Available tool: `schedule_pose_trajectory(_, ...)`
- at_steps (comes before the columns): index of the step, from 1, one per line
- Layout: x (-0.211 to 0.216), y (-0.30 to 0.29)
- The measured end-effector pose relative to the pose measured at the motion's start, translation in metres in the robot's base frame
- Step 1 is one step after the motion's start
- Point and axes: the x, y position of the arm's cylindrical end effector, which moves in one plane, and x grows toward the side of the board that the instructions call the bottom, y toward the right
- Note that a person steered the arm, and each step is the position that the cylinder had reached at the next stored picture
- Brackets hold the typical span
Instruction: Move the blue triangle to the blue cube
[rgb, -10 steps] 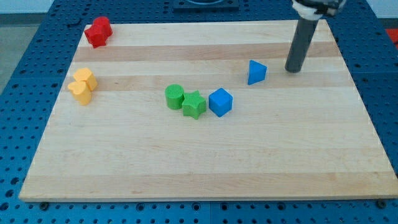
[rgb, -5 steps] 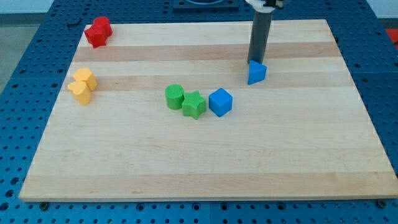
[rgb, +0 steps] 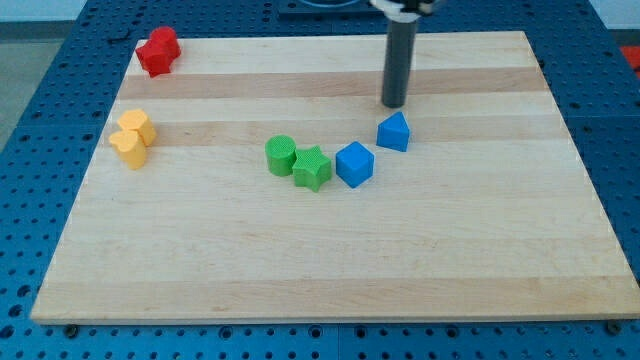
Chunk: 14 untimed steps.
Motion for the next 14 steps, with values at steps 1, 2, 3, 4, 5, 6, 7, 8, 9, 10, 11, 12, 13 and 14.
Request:
schedule_pose_trajectory(1, 0.000, 0.032)
schedule_pose_trajectory(2, 0.004, 0.043)
schedule_pose_trajectory(3, 0.019, 0.043)
schedule_pose_trajectory(4, 0.036, 0.043)
schedule_pose_trajectory(5, 0.047, 0.033)
schedule_pose_trajectory(6, 0.058, 0.022)
schedule_pose_trajectory(7, 0.067, 0.009)
schedule_pose_trajectory(8, 0.079, -0.016)
schedule_pose_trajectory(9, 0.087, -0.026)
schedule_pose_trajectory(10, 0.087, -0.005)
schedule_pose_trajectory(11, 0.076, 0.006)
schedule_pose_trajectory(12, 0.061, 0.006)
schedule_pose_trajectory(13, 0.042, 0.005)
schedule_pose_trajectory(14, 0.041, -0.018)
